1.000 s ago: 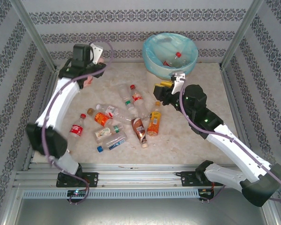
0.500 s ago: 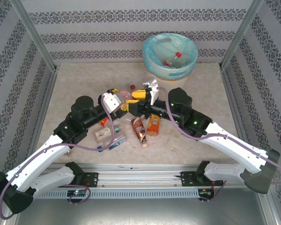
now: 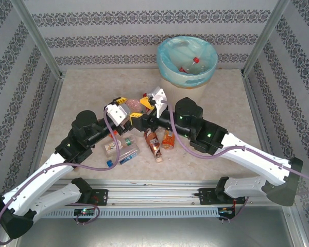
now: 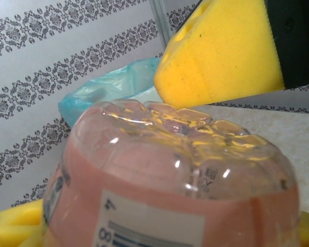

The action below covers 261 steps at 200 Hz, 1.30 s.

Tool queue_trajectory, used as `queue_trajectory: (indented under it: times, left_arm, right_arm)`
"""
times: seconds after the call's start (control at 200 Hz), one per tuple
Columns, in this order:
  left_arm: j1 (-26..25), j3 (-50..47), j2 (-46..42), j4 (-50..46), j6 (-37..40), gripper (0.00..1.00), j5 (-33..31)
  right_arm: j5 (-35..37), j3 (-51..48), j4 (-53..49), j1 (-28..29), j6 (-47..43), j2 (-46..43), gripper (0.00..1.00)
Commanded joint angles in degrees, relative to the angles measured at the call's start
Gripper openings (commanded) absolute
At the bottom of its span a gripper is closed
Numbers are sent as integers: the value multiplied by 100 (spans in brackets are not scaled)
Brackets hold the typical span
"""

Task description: Put the plastic bottles in the bin

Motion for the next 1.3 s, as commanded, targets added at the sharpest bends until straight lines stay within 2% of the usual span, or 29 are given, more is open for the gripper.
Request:
queue_trajectory:
  times: [0.0, 0.07, 0.24, 0.45, 0.689, 1.174, 1.299]
  left_arm:
    - [-398, -153, -112, 581, 398, 66, 606]
    - [-448, -126, -159, 483, 461, 65, 669]
    - [-491, -83, -274, 348, 472, 63, 1271]
    - [-579, -78, -317, 323, 483, 63, 1457]
    - [-693, -138, -366, 406, 581, 65, 946]
    - [-839, -125, -348, 323, 720, 64, 745]
    - [-850, -140, -349, 338, 710, 64, 726]
  right_arm:
    - [178, -211, 17, 102, -161, 148, 74]
    - [-101, -347, 169, 93, -329, -1, 76]
    - [-909, -620, 484, 7, -524, -282, 78]
    - [-617, -673, 506, -29, -257, -318, 74]
    - [-626, -442, 202, -30, -109, -64, 64]
    - [-461, 14, -215, -32, -179, 341, 72]
    - [-322, 133, -318, -30, -214, 439, 71]
